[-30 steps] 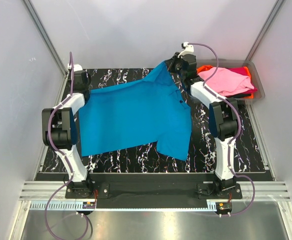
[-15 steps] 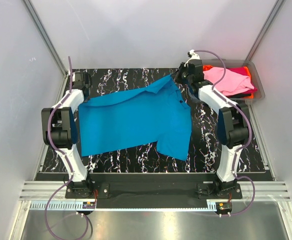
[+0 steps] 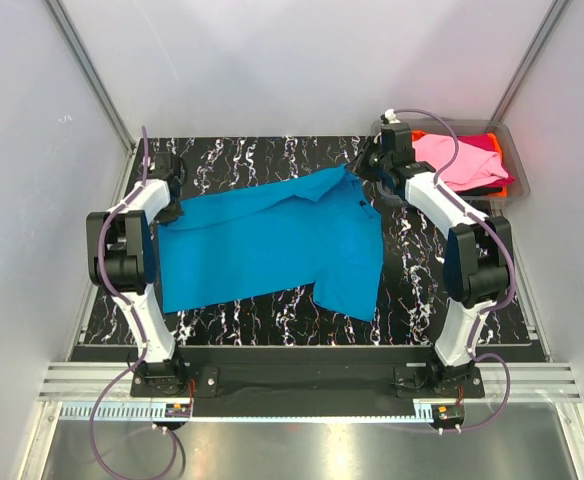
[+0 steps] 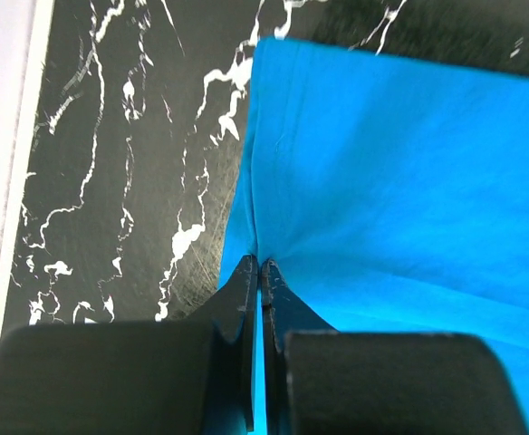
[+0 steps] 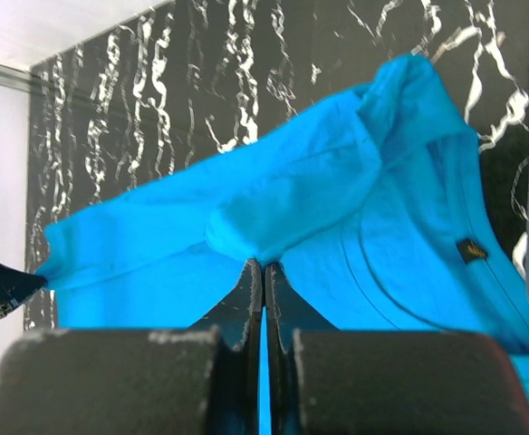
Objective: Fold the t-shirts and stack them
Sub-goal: Fold the tshirt
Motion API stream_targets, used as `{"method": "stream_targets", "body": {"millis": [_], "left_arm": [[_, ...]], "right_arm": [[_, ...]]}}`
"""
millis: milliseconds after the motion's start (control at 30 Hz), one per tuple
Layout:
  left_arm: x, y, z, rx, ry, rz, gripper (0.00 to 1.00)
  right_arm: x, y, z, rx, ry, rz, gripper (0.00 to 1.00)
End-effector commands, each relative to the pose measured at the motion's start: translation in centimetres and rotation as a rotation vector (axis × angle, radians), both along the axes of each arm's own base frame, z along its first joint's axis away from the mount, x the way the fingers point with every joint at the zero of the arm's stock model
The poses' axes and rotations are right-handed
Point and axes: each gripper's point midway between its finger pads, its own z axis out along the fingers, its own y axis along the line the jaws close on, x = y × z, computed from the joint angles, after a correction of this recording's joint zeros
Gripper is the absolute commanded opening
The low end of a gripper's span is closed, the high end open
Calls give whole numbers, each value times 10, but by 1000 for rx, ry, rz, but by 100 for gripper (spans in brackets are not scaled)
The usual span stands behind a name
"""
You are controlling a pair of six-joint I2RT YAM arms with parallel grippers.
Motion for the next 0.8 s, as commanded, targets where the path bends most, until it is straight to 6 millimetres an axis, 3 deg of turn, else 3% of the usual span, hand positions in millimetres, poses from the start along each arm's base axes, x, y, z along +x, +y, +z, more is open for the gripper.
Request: {"method": "stream_targets", "body": {"millis": [0,500,767], "left_arm": [[-7,7,-5,22,31,14,0],[-6,21,-5,47,59,49,0],[-7,31,-8,44,64,83,0]], "right_arm": [[-3,-9,1,-22,6,-13,0],[-16,-22,-48,-104,113,-29,0],[-20,-28,-55,-145,134,-28,0]]}}
